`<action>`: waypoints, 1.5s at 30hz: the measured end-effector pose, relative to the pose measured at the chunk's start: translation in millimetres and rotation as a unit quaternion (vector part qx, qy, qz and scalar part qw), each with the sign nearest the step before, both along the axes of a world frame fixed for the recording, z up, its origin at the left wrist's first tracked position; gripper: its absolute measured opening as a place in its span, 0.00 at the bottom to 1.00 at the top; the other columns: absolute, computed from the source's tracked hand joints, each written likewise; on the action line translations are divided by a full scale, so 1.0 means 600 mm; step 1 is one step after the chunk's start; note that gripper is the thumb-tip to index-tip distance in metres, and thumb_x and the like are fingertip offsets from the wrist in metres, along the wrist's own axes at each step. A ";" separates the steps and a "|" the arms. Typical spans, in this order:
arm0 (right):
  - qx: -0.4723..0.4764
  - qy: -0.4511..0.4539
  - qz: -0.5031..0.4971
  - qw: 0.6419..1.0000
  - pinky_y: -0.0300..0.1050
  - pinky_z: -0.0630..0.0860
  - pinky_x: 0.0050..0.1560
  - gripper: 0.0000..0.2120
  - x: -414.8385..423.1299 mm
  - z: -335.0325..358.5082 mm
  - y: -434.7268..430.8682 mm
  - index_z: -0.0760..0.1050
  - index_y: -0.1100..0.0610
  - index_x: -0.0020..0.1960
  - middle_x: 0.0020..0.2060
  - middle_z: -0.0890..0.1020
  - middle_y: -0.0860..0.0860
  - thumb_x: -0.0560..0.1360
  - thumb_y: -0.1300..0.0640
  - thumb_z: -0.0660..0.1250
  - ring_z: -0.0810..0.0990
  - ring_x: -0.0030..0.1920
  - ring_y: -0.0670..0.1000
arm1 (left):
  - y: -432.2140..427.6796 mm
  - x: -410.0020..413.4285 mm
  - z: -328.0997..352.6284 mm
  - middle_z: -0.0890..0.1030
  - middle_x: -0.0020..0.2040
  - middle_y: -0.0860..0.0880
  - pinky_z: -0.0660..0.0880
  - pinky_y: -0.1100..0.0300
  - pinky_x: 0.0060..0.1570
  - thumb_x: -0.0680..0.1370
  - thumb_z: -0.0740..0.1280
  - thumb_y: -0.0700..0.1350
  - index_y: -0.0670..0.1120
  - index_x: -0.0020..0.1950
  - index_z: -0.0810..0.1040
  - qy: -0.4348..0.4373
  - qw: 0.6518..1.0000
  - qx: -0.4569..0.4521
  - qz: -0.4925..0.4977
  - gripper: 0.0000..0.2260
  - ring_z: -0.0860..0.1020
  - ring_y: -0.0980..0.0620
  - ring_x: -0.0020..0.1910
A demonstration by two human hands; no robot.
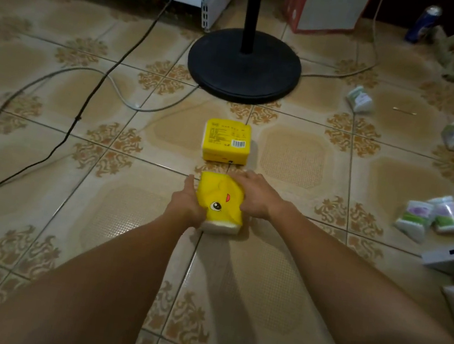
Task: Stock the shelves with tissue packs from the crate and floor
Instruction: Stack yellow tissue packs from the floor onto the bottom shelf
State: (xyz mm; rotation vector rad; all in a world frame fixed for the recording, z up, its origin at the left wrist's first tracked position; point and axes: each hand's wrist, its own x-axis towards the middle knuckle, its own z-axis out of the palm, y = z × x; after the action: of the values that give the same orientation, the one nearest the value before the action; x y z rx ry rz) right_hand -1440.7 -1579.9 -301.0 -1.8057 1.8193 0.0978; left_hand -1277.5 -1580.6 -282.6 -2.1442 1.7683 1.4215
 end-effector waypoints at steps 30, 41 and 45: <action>-0.092 -0.191 -0.409 0.888 0.52 0.73 0.59 0.43 -0.177 0.103 0.143 0.62 0.51 0.69 0.61 0.73 0.56 0.60 0.54 0.79 0.72 0.61 0.58 | 0.045 -0.183 0.079 0.70 0.67 0.45 0.64 0.61 0.61 0.62 0.60 0.52 0.44 0.70 0.68 0.152 0.915 -0.259 -0.270 0.35 0.69 0.47 0.65; -0.378 -0.010 -0.522 0.765 0.50 0.70 0.61 0.39 -0.327 0.261 0.390 0.64 0.53 0.70 0.64 0.71 0.57 0.62 0.55 0.77 0.70 0.64 0.57 | 0.165 -0.406 0.185 0.69 0.69 0.48 0.61 0.64 0.59 0.68 0.60 0.50 0.46 0.73 0.64 0.325 0.753 -0.391 -0.418 0.32 0.66 0.51 0.67; -0.420 0.009 -0.520 0.744 0.46 0.67 0.62 0.37 -0.354 0.302 0.454 0.65 0.53 0.70 0.66 0.71 0.55 0.64 0.55 0.76 0.69 0.65 0.55 | 0.214 -0.443 0.219 0.68 0.69 0.46 0.61 0.62 0.61 0.69 0.61 0.48 0.46 0.73 0.63 0.359 0.714 -0.432 -0.417 0.32 0.66 0.49 0.67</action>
State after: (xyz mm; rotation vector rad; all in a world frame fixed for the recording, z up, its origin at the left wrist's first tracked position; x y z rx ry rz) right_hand -1652.9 -1307.6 -119.9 -0.8728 2.8551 -1.3068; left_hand -1543.4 -1452.3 -151.0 -0.3752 3.5155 1.2738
